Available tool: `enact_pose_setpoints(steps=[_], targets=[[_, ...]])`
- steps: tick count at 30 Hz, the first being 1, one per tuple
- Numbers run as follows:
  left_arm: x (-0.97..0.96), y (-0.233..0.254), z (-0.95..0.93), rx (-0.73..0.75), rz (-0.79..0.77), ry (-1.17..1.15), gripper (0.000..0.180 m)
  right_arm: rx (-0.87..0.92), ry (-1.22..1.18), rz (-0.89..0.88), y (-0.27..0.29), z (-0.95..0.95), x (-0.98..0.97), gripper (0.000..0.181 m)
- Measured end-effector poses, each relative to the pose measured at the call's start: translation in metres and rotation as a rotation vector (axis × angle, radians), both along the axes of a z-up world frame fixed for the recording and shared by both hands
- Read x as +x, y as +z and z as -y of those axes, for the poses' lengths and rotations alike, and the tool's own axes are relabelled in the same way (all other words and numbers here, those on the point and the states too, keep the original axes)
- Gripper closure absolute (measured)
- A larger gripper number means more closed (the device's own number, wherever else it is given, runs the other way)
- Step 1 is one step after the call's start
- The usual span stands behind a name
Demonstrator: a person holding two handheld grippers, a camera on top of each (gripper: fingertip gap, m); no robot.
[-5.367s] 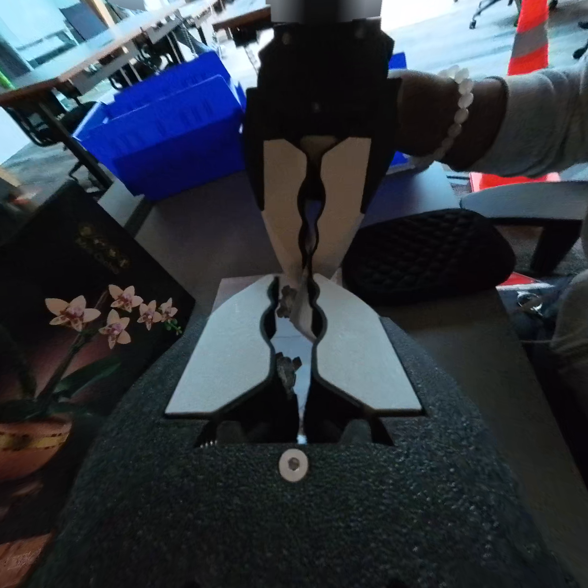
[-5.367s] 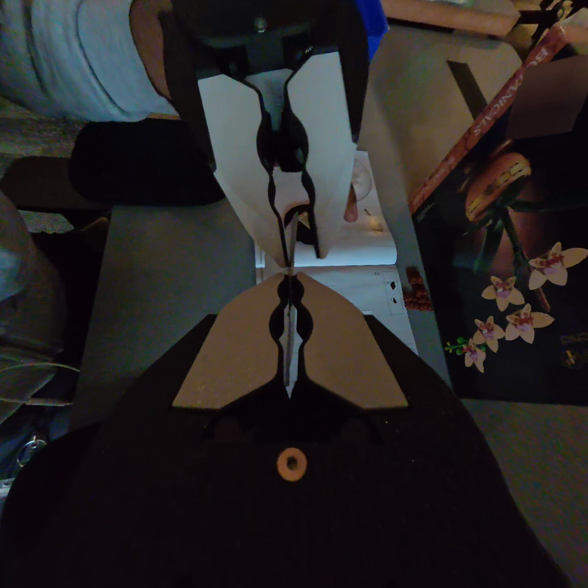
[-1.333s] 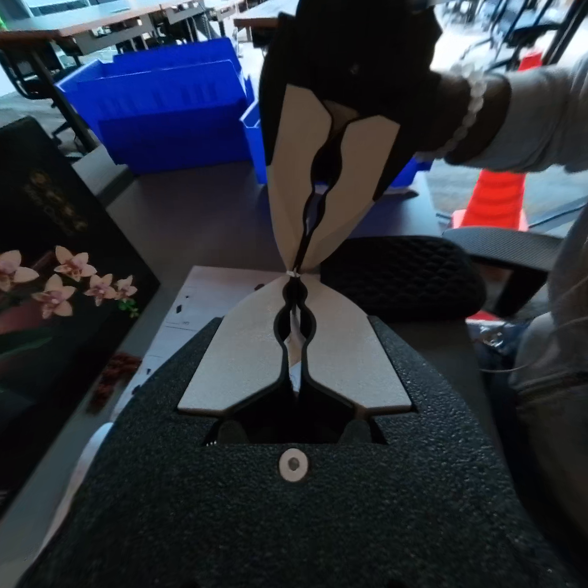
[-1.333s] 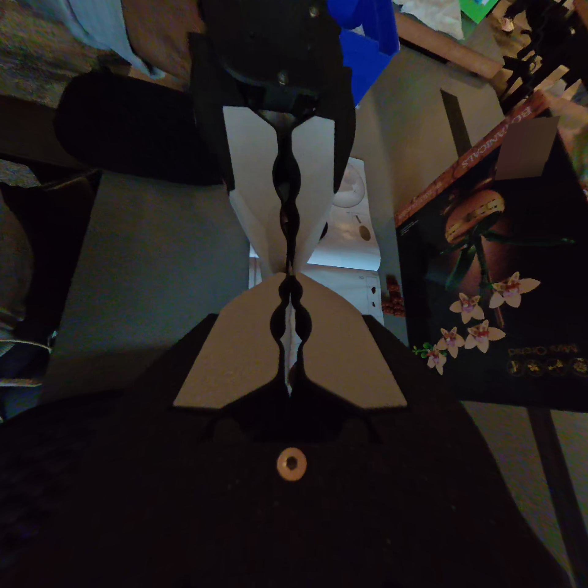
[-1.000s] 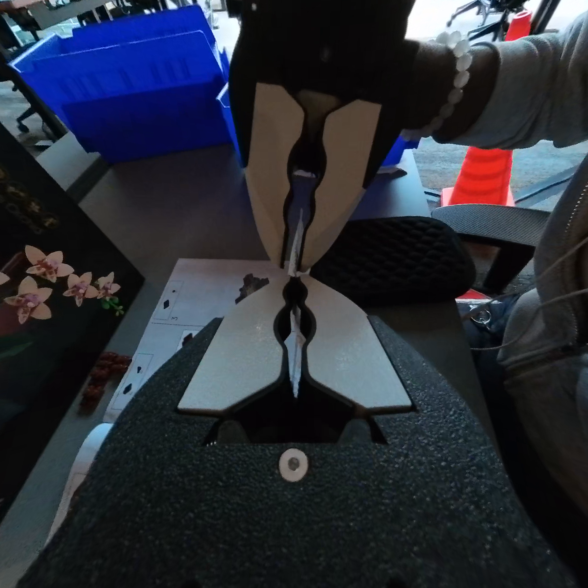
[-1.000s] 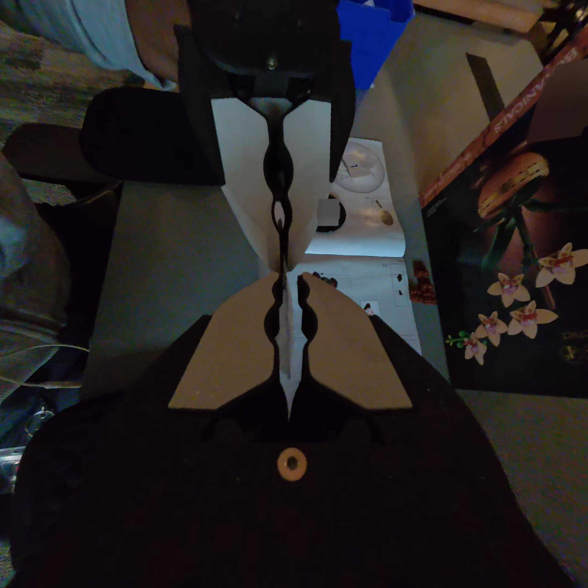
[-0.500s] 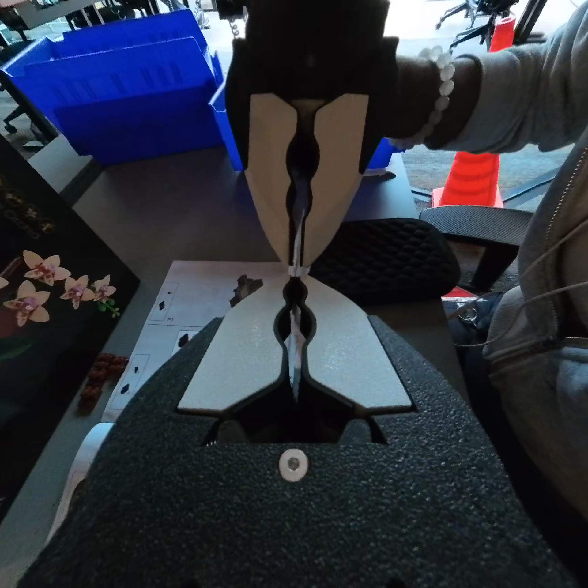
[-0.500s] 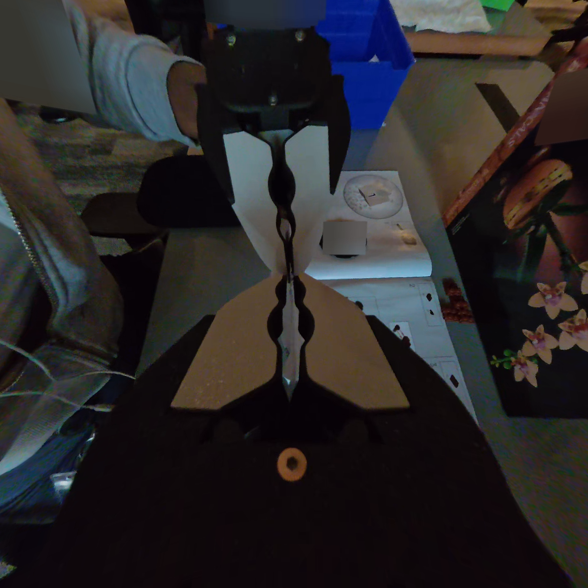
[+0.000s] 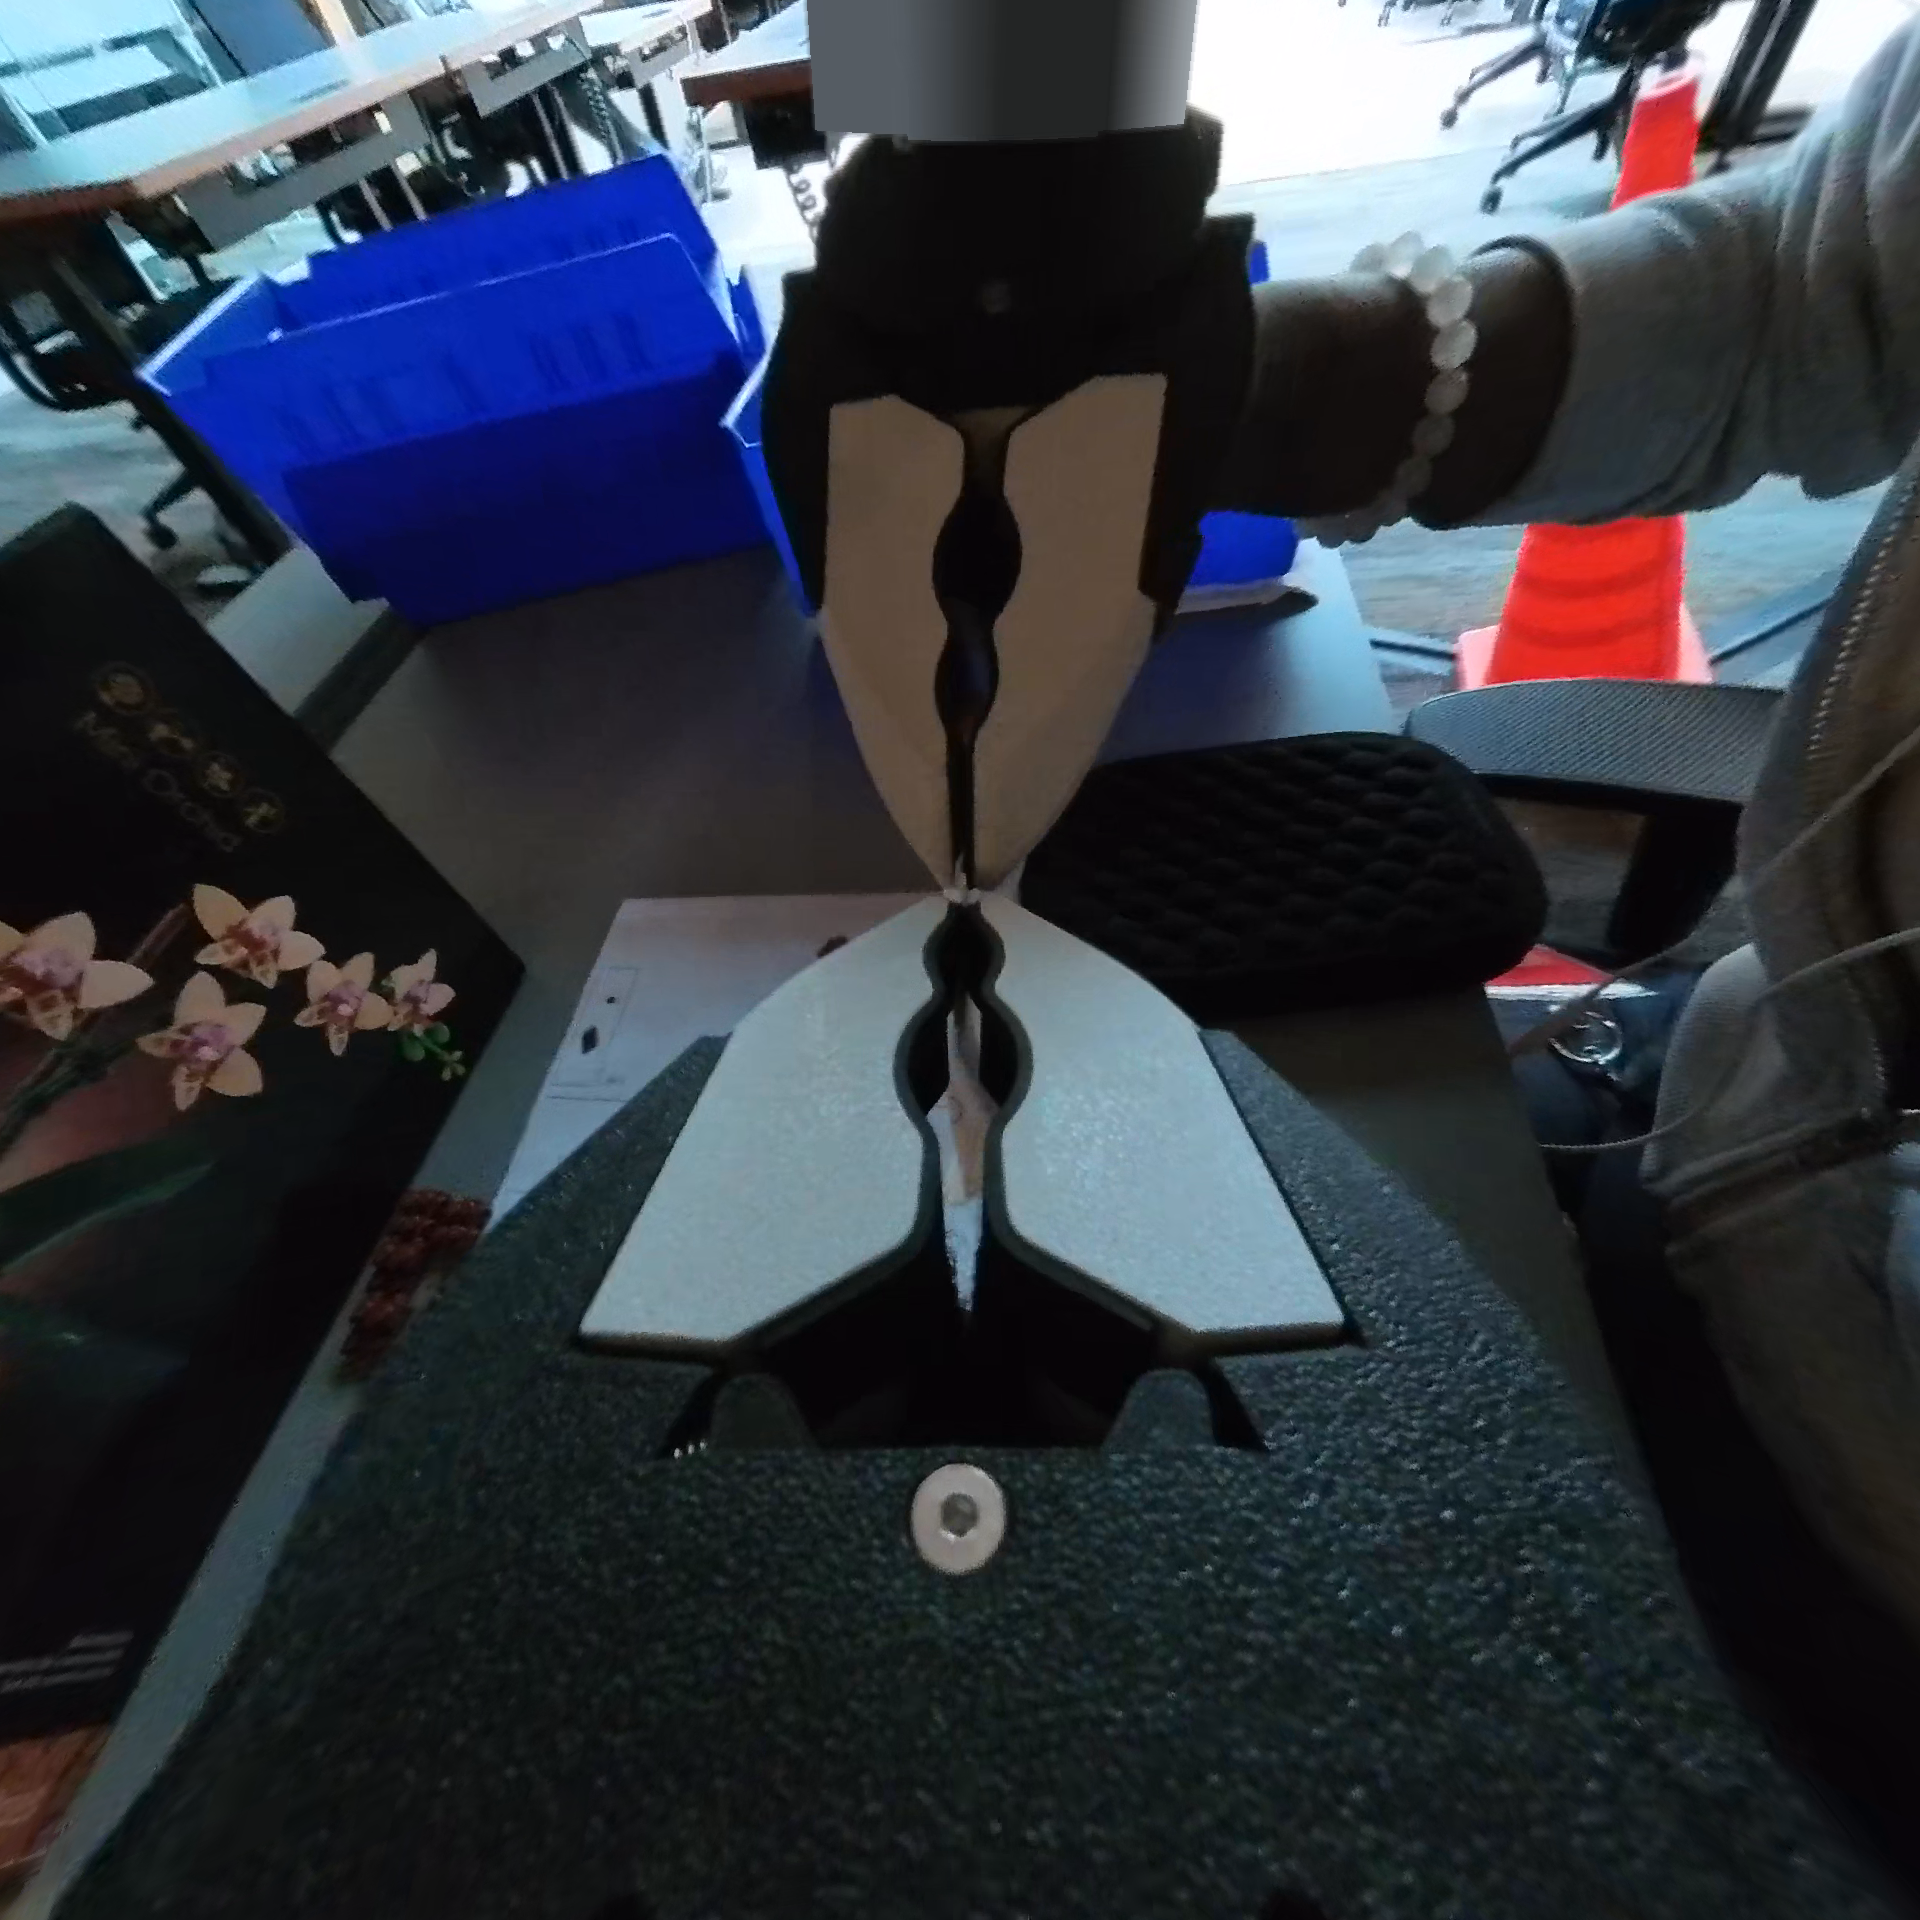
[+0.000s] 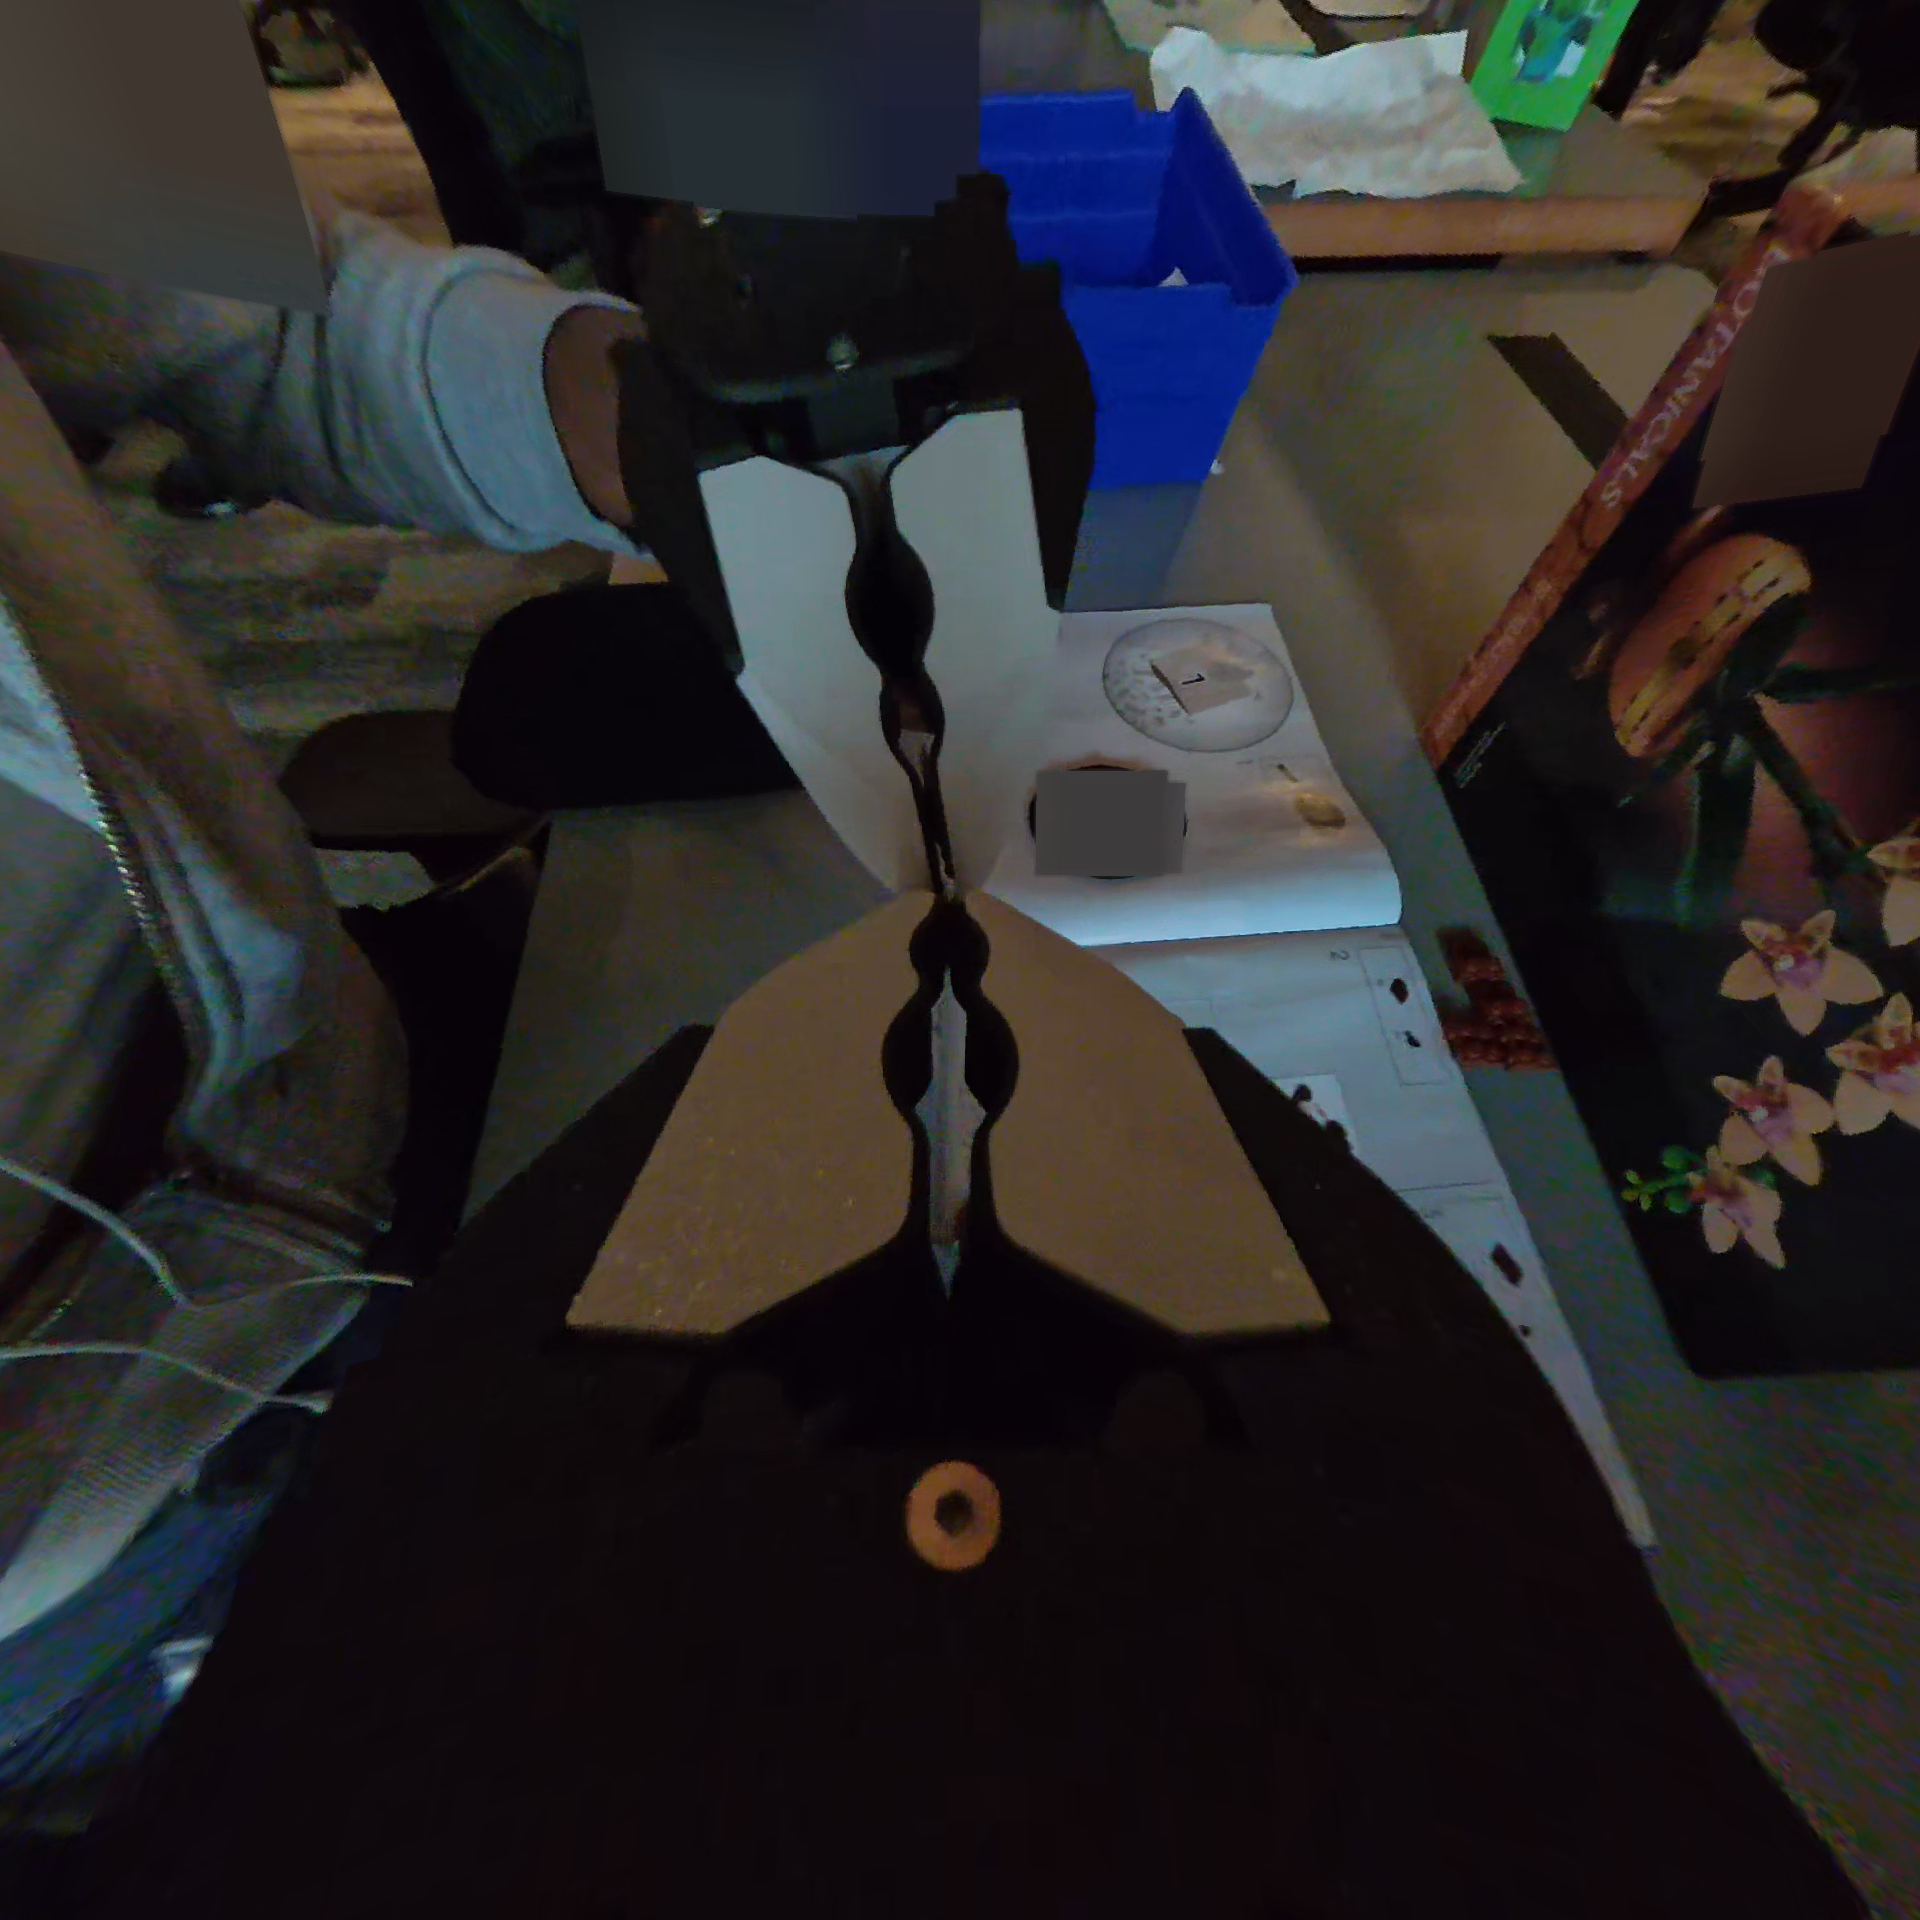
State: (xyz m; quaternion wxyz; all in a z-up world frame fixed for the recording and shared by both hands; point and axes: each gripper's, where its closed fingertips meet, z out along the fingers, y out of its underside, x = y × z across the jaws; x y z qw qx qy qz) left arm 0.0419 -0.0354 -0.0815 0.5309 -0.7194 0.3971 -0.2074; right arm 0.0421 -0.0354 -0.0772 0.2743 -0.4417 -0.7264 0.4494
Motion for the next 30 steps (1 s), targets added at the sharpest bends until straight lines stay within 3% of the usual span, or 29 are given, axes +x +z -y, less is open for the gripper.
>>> enact_pose_setpoints(steps=[4,10,14,25,27,28,30], targets=[[0.001,0.005,-0.001,0.1,-0.071,0.019,0.18,-0.147,-0.012,0.019,0.006,-0.001,0.001,0.181],[0.003,0.007,-0.003,0.33,-0.334,0.049,0.18,-0.34,-0.022,0.083,0.009,-0.003,0.003,0.181],[0.003,0.0,-0.005,0.399,-0.468,0.056,0.18,-0.318,-0.047,0.129,0.001,-0.003,0.005,0.181],[-0.003,-0.032,-0.014,0.52,-0.796,0.108,0.18,-0.464,-0.157,0.203,-0.031,-0.013,0.002,0.181],[0.029,-0.033,-0.001,0.558,-0.721,0.006,0.18,-0.432,-0.234,0.193,-0.044,-0.027,-0.004,0.181],[0.031,-0.037,-0.005,0.61,-0.805,0.004,0.18,-0.453,-0.217,0.205,-0.046,-0.024,-0.006,0.181],[0.005,-0.028,-0.016,0.558,-0.743,0.084,0.18,-0.33,-0.245,0.182,-0.043,-0.028,-0.004,0.181]])
